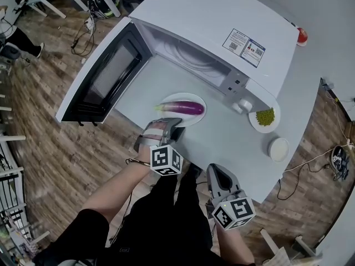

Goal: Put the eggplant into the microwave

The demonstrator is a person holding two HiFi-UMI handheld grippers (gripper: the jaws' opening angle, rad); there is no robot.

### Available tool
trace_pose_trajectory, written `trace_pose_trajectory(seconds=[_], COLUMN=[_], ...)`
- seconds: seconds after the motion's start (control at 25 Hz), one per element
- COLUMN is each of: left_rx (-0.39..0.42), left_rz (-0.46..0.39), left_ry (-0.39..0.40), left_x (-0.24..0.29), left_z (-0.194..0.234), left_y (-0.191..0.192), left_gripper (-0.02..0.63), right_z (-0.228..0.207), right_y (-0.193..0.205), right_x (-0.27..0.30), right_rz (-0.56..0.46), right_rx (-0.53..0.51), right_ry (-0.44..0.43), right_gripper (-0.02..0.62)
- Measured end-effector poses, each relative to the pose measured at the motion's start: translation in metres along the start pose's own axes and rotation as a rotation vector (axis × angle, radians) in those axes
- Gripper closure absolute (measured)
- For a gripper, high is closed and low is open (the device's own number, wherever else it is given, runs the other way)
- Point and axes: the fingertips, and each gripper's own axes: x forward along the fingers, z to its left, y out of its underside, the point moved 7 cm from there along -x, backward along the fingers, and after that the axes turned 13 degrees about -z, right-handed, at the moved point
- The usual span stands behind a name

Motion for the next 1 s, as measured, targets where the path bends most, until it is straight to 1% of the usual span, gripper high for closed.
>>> trace_pose_trajectory(seconds=[0.08, 0.24, 0.4, 0.44, 0.48, 0.84, 1.0], left_rx=[0.000, -0.032, -0.076, -0.078, -0.072, 0.072, 0.103], left_rz=[-0.007, -0.017, -0.014, -0.013, -0.012, 0.034, 0.041], left_ry=[-0.005, -0.006, 0.012, 0.018, 0.021, 0.046, 0.054], left_x=[0.002, 0.006, 0.007, 0.007, 0.008, 0.005, 0.000], left_z=[0.001, 0.003, 0.005, 0.004, 0.003, -0.005, -0.010], left_y=[0.000, -0.001, 0.000, 0.000, 0.000, -0.002, 0.000], left_gripper=[0.489, 0.499, 0.503, 0.515, 0.531, 0.546, 0.548], right_z=[0.001, 0.002, 0.004, 0.004, 0.004, 0.008, 0.010], right_y=[0.001, 0.003, 0.005, 0.005, 0.006, 0.010, 0.010], right_x=[0.000, -0.001, -0.002, -0.003, -0.003, -0.006, -0.007], right_rz=[0.002, 0.003, 0.008, 0.008, 0.007, 0.008, 0.008], right_rx=[0.002, 0.004, 0.007, 0.007, 0.007, 0.016, 0.015], right_ry=[0.002, -0.006, 0.002, 0.001, -0.001, 0.000, -0.002], right_gripper=[0.580, 0.580, 0.580, 0.580, 0.580, 0.580, 0.580])
